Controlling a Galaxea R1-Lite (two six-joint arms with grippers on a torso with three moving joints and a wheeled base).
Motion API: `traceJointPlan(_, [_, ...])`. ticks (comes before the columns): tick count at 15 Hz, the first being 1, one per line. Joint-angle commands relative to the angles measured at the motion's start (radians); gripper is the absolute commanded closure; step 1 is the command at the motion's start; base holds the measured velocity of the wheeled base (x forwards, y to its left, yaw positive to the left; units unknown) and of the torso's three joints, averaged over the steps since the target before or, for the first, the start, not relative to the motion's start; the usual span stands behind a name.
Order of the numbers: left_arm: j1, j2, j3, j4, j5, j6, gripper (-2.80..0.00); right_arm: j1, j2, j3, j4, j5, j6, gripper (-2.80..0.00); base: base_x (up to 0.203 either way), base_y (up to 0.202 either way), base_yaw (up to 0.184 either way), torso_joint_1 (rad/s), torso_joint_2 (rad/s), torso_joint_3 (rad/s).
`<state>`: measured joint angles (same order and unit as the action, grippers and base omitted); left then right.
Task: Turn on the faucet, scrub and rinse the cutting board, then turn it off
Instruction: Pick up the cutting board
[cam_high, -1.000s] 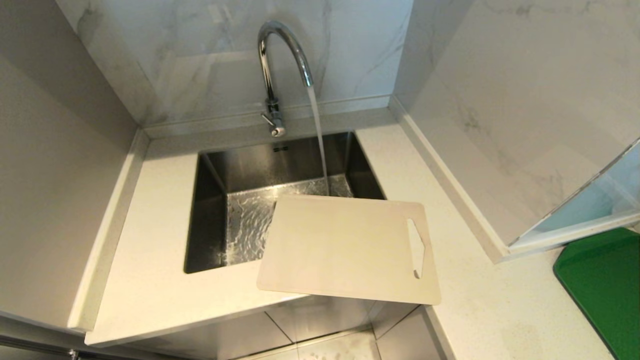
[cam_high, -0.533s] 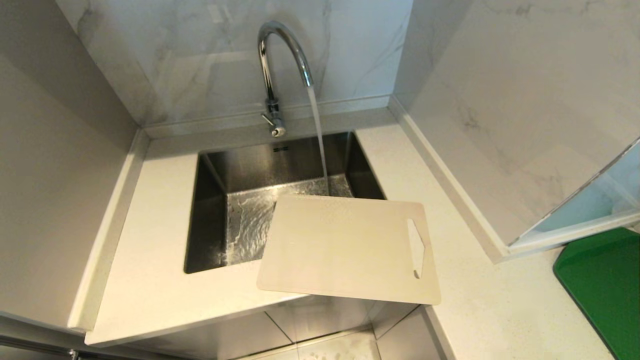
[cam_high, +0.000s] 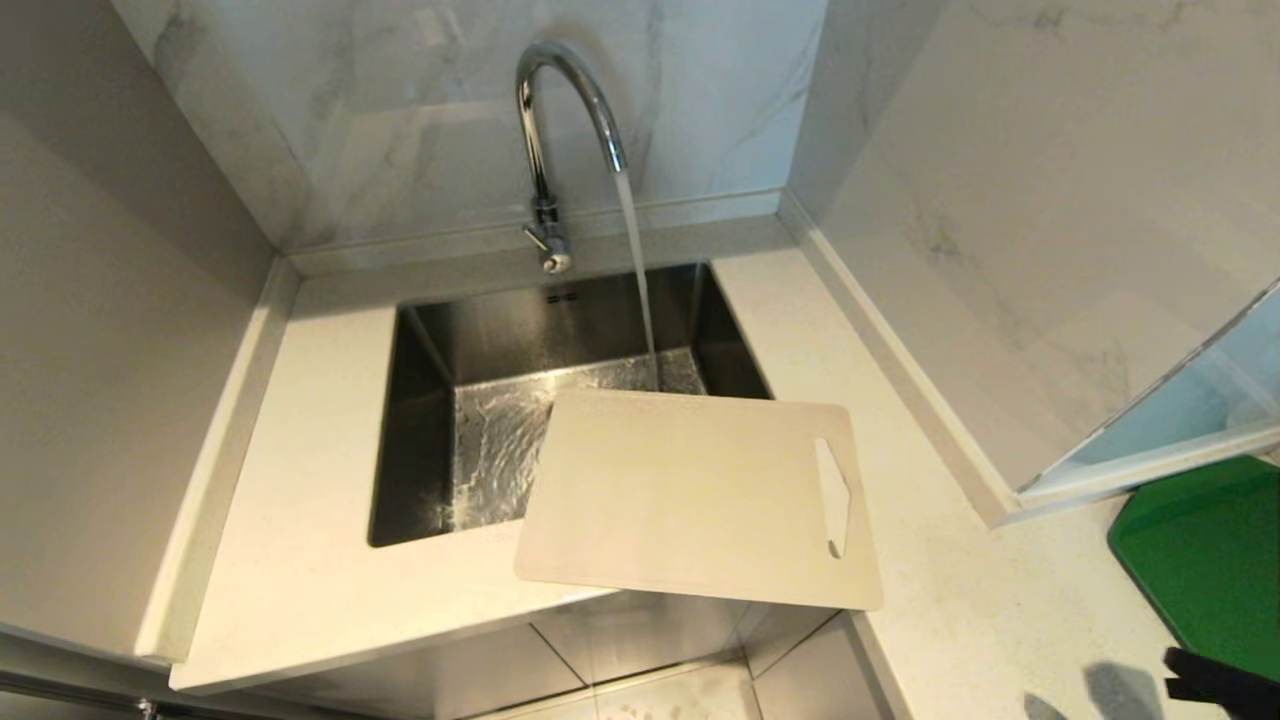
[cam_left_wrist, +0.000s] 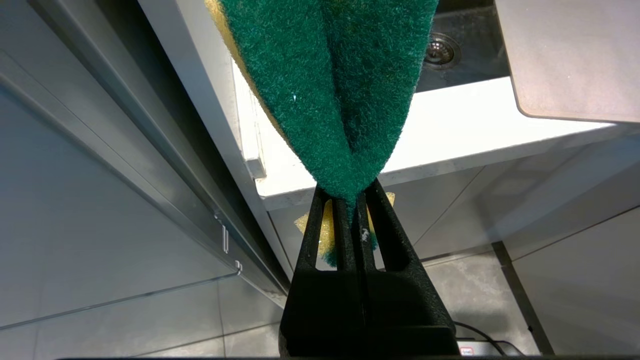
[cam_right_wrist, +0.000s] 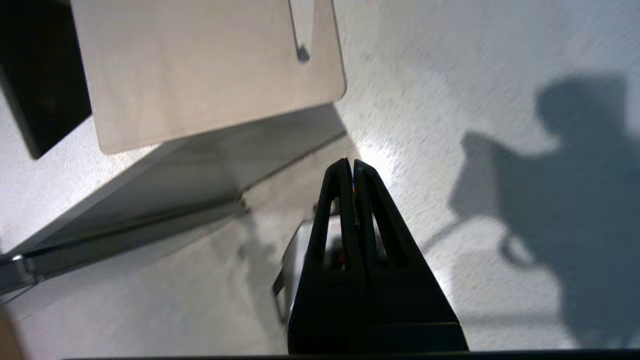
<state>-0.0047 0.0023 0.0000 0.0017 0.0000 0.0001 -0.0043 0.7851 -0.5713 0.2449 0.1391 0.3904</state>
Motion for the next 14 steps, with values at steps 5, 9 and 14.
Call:
traceJointPlan(5, [0.000,0.001,0.002,0.000,0.000,0.000,0.00,-0.001,0.561,-0.249,0.020,0.055,0.052,0.00,0.000,0.000,0.000,0.000,0.00,0.000])
traceJointPlan(9, [0.000,0.001,0.000,0.000,0.000,0.000,0.00,0.001,0.642,-0.404,0.299,0.166,-0.003,-2.80,0.000,0.000,0.000,0.000,0.00,0.000])
traceJointPlan(14, [0.000,0.002,0.001,0.000,0.000,0.000,0.00,0.001,0.727,-0.422,0.298,0.205,-0.003,-2.80,0.000,0.000,0.000,0.000,0.00,0.000])
